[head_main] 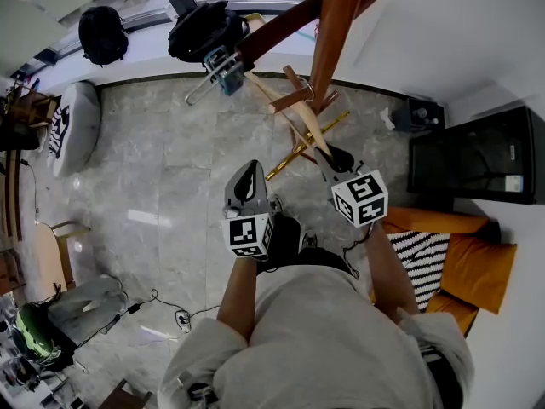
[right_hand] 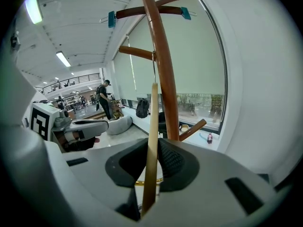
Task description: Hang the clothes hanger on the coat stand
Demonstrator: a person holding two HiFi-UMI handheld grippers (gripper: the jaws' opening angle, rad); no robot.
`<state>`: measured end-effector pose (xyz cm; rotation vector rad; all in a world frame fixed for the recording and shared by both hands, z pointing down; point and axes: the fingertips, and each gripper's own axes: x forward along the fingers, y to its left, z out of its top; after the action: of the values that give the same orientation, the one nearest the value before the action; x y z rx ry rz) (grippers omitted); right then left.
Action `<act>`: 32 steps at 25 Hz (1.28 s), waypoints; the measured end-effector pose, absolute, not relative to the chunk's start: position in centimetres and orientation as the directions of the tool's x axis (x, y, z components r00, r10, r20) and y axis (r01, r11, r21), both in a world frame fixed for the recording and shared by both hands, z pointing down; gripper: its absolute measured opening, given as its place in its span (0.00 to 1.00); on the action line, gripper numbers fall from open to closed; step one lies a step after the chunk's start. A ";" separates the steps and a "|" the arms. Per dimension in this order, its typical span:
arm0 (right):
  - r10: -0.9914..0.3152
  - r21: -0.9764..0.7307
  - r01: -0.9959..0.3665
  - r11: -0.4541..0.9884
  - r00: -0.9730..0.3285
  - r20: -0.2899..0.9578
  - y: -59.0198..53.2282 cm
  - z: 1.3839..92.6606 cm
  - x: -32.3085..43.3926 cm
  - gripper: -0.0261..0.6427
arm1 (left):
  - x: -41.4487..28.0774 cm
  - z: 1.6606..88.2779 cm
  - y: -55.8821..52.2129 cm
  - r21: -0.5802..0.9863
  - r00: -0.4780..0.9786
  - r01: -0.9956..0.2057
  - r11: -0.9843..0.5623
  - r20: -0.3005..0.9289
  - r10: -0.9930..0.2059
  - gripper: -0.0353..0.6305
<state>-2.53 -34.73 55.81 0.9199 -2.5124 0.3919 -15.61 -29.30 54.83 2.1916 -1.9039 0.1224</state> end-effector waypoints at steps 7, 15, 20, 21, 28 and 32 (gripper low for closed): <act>-0.548 -0.090 -0.662 0.744 -0.681 0.486 -34.8 56.8 -2.3 0.11 | -15.1 55.0 -28.7 0.115 0.151 -0.985 -0.128 0.219 -0.964 0.07; -0.577 -0.028 -0.667 0.744 -0.663 0.477 -35.3 57.1 -2.4 0.11 | -15.0 54.9 -28.2 0.110 0.148 -0.986 -0.127 0.220 -0.964 0.07; -0.592 -0.006 -0.673 0.740 -0.656 0.469 -35.5 57.2 -2.6 0.11 | -14.8 55.0 -27.8 0.107 0.151 -0.986 -0.129 0.225 -0.963 0.07; -0.592 -0.005 -0.672 0.740 -0.655 0.469 -35.5 57.2 -2.6 0.11 | -14.7 55.0 -27.8 0.106 0.151 -0.986 -0.130 0.225 -0.962 0.07; -0.600 0.007 -0.674 0.739 -0.654 0.460 -35.6 57.0 -2.7 0.11 | -14.4 54.7 -27.7 0.098 0.157 -0.986 -0.138 0.221 -0.963 0.07; -0.598 0.003 -0.670 0.742 -0.660 0.454 -35.7 56.8 -2.8 0.11 | -14.2 54.7 -27.7 0.097 0.156 -0.986 -0.137 0.223 -0.962 0.07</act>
<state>-2.78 -35.66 56.80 0.9677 -2.5117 0.2276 -14.22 -27.72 54.74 2.2105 -1.9028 0.1565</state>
